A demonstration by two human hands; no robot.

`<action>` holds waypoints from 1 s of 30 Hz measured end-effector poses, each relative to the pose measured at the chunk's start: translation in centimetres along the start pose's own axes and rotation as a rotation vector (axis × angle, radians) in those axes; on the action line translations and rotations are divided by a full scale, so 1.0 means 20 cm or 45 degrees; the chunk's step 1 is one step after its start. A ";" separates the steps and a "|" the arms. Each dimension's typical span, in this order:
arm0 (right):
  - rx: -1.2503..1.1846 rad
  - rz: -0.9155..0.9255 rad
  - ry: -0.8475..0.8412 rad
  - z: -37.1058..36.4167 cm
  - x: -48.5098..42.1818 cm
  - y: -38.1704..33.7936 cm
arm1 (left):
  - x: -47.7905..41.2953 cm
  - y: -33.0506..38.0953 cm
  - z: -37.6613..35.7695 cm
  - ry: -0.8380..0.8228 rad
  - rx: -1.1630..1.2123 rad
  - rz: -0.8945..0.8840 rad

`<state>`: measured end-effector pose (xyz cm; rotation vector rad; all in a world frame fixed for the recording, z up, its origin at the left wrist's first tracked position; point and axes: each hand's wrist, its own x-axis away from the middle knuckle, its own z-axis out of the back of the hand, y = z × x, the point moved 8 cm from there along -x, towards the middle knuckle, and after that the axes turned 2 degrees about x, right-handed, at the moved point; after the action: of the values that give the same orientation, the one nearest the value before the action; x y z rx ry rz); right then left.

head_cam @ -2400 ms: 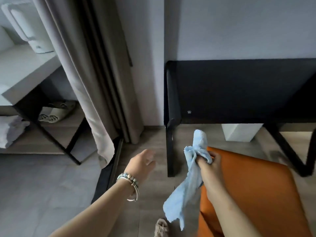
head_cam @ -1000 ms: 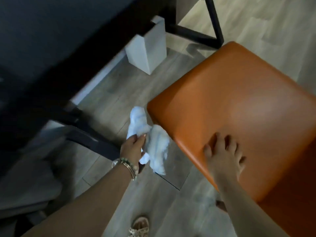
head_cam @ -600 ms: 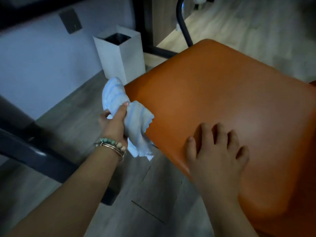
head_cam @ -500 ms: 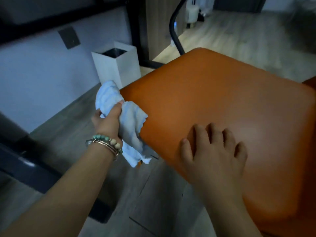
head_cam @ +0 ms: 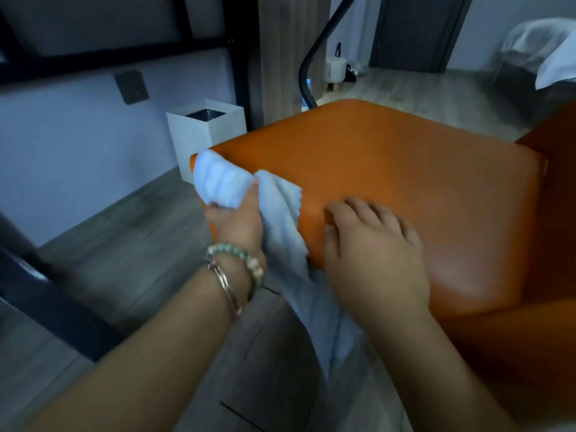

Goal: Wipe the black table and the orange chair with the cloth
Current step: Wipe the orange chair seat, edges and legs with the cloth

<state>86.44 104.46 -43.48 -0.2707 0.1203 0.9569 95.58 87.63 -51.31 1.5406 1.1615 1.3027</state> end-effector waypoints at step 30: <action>-0.271 0.546 0.658 -0.06 0.22 -0.31 | 0.55 -0.02 0.04 -1.055 0.359 0.228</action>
<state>94.11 104.16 -44.44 -0.7066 0.5695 1.3101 96.97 98.36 -48.86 2.1313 0.6843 0.4820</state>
